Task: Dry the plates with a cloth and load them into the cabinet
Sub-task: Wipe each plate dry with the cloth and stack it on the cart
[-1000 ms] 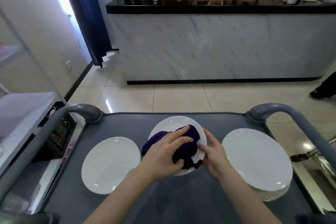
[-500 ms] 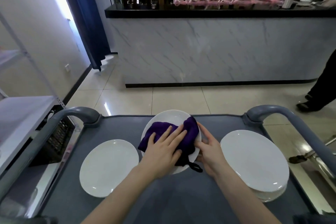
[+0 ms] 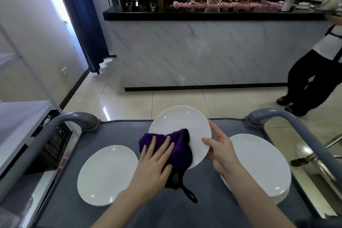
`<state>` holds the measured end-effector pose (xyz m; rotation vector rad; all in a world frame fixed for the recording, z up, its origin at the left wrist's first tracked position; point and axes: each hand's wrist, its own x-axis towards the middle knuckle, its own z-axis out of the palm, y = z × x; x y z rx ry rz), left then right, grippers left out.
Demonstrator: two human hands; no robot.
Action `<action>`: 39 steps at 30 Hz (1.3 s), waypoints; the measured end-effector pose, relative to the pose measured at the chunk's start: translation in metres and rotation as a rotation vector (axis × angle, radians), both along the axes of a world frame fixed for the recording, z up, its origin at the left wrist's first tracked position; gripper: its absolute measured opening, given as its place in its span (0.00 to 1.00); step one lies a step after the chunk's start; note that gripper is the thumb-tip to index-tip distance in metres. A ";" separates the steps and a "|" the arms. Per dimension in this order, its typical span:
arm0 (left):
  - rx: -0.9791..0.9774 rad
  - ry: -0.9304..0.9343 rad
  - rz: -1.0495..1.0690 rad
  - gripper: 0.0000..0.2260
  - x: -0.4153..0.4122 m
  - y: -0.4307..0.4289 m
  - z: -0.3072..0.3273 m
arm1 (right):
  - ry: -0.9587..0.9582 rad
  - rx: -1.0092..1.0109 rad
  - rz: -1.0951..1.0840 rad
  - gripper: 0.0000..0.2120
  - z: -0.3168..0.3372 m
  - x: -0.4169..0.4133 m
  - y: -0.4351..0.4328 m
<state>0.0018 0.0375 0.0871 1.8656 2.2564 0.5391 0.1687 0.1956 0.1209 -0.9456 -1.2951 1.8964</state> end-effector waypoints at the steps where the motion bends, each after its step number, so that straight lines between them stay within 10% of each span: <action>1: -0.017 0.024 -0.018 0.28 0.008 0.000 0.000 | 0.000 -0.007 -0.001 0.29 0.001 -0.002 -0.001; 13: -0.050 0.139 -0.202 0.27 -0.005 0.058 0.031 | -0.004 -0.055 0.092 0.23 0.007 -0.011 -0.018; 23: 0.073 0.152 0.099 0.30 -0.042 0.064 0.045 | -0.022 0.076 0.254 0.28 0.020 0.001 -0.022; 33: 0.283 -0.932 0.458 0.24 -0.034 0.018 0.020 | 0.021 0.097 0.083 0.28 0.019 0.011 -0.005; 39: 0.368 -0.915 0.514 0.28 -0.027 0.018 0.024 | 0.001 0.131 0.089 0.28 0.010 0.013 -0.008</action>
